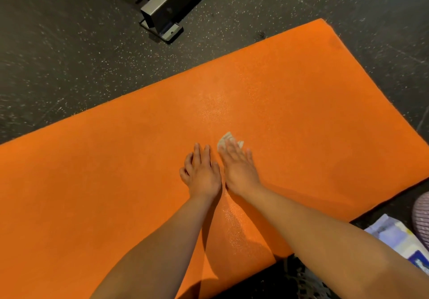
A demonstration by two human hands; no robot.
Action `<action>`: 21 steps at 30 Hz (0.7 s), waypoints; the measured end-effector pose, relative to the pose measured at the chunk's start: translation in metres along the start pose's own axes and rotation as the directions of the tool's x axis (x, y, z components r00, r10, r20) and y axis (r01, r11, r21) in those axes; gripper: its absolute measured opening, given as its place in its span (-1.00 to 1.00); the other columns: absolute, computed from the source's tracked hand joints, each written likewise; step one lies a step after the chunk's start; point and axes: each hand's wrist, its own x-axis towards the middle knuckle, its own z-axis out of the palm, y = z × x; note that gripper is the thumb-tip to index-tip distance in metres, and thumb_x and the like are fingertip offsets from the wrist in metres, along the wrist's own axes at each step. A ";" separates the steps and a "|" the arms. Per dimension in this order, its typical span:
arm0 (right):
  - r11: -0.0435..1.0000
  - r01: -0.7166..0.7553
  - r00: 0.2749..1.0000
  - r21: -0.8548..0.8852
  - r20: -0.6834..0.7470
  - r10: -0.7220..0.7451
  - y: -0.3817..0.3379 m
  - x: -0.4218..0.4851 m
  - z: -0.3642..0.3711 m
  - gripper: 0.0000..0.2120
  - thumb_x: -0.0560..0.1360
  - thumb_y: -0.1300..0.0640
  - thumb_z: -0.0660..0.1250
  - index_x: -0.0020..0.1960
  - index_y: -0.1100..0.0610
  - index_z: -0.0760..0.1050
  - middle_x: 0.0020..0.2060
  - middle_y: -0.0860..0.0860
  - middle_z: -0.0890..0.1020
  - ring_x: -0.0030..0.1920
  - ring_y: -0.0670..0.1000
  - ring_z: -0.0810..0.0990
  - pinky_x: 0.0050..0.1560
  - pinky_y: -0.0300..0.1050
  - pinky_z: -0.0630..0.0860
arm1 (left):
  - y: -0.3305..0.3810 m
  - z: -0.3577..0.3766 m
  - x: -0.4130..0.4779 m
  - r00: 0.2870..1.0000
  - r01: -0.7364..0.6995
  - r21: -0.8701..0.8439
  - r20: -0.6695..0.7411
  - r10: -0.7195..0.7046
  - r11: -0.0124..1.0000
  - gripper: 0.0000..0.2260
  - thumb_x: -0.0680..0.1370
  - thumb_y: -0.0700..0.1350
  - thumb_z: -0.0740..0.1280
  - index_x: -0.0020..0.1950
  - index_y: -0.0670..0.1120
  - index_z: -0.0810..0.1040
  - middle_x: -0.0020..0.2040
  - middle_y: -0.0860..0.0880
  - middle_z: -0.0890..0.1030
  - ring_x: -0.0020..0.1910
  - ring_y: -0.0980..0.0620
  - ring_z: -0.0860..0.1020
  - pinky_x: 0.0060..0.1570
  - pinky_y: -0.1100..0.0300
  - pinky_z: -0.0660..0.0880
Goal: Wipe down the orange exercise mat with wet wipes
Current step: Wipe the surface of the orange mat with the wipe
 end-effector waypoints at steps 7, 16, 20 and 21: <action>0.993 -0.072 0.996 -0.096 -0.066 0.066 0.031 0.037 -0.017 -0.33 0.67 0.17 0.06 0.66 -0.05 -0.21 0.64 -0.05 -0.21 0.61 -0.01 -0.30 0.55 0.21 -0.33 | 0.006 -0.009 0.023 0.997 -0.072 0.081 -0.011 0.074 0.994 -0.50 0.67 0.12 0.08 0.61 0.21 0.06 0.65 0.09 -0.11 0.55 -0.07 -0.03 0.44 -0.11 -0.01; 0.997 0.081 0.997 -0.004 -0.007 -0.081 -0.011 0.056 -0.015 -0.36 0.66 0.09 0.13 0.67 0.00 -0.06 0.65 -0.02 -0.09 0.62 -0.04 -0.24 0.55 0.12 -0.32 | -0.001 0.001 0.029 0.992 -0.096 -0.026 -0.087 0.093 0.995 -0.54 0.68 0.11 0.10 0.59 0.22 0.15 0.65 0.15 -0.04 0.57 -0.02 0.00 0.47 -0.12 0.00; 0.989 0.104 0.994 -0.103 0.053 -0.099 0.007 0.061 -0.025 -0.38 0.67 0.09 0.10 0.66 -0.06 -0.07 0.64 -0.10 -0.11 0.62 -0.06 -0.24 0.57 0.14 -0.30 | 0.002 0.003 0.027 0.994 -0.074 -0.018 -0.078 0.072 0.997 -0.52 0.67 0.11 0.10 0.60 0.22 0.13 0.65 0.16 -0.05 0.58 0.00 -0.03 0.48 -0.12 -0.03; 0.992 0.036 0.999 -0.123 0.017 -0.034 0.014 0.063 -0.028 -0.38 0.67 0.10 0.09 0.66 -0.06 -0.08 0.64 -0.09 -0.12 0.62 -0.04 -0.24 0.57 0.16 -0.28 | 0.003 0.003 0.027 0.995 -0.069 -0.016 -0.074 0.068 0.997 -0.52 0.67 0.11 0.10 0.60 0.22 0.13 0.65 0.16 -0.06 0.57 0.00 -0.04 0.48 -0.12 -0.04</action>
